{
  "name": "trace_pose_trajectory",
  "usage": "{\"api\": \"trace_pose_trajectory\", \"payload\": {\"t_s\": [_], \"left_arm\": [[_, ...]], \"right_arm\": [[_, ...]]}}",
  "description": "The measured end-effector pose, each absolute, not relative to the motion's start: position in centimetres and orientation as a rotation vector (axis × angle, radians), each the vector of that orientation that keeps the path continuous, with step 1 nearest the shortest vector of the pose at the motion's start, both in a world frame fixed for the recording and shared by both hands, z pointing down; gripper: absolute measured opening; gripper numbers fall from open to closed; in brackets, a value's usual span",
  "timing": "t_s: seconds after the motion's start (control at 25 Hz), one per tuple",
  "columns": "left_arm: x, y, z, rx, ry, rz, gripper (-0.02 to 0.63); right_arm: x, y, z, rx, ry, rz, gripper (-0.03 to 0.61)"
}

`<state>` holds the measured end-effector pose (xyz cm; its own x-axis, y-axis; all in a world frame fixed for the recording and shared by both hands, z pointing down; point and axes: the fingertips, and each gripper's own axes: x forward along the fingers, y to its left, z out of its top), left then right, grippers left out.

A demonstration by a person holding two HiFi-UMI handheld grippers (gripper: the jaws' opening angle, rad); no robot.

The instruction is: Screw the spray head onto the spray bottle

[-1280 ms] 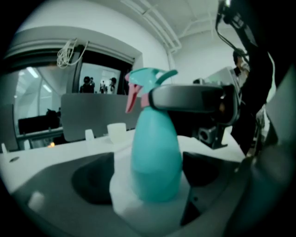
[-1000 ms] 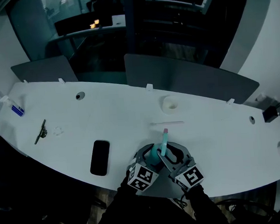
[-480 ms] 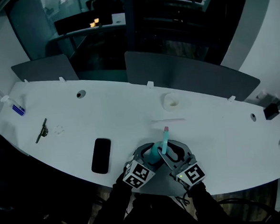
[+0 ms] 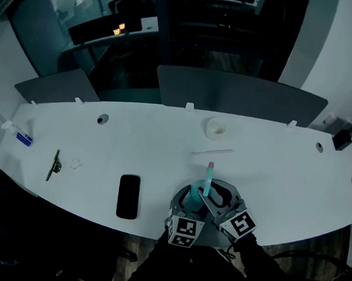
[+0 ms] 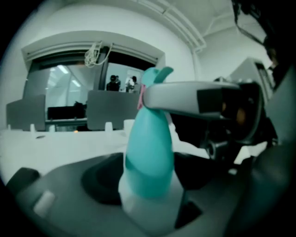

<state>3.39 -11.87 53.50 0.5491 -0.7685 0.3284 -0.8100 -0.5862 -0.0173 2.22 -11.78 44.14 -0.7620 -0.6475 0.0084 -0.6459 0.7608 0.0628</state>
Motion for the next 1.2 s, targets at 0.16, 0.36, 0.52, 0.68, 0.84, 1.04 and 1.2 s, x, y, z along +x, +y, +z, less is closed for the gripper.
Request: {"api": "trace_pose_trajectory", "payload": {"t_s": [0.16, 0.36, 0.52, 0.68, 0.84, 1.04, 1.2], "left_arm": [[3.6, -11.8, 53.1, 2.868, -0.953, 0.546, 0.333], [3.4, -12.2, 52.9, 2.771, -1.212, 0.477, 0.328], [2.9, -11.8, 53.0, 2.498, -1.593, 0.424, 0.327], [2.9, -11.5, 53.0, 2.705, -1.36, 0.461, 0.342], [3.3, -11.8, 52.5, 2.86, -0.958, 0.501, 0.33], [3.1, -11.7, 52.4, 2.682, -1.378, 0.406, 0.324], [3.1, -11.4, 52.7, 2.561, -1.559, 0.397, 0.325]], "right_arm": [[2.3, -11.9, 44.1, 1.034, -2.94, -0.063, 0.129], [2.3, -12.2, 44.1, 1.126, -2.904, -0.085, 0.129], [2.0, -11.8, 44.1, 1.126, -2.915, -0.07, 0.129], [2.0, -11.7, 44.2, 1.056, -2.922, -0.076, 0.129], [2.1, -11.8, 44.1, 1.036, -2.935, -0.05, 0.129], [2.2, -11.6, 44.1, 1.108, -2.917, -0.096, 0.129], [2.4, -11.1, 44.1, 1.146, -2.909, -0.085, 0.129]]}}
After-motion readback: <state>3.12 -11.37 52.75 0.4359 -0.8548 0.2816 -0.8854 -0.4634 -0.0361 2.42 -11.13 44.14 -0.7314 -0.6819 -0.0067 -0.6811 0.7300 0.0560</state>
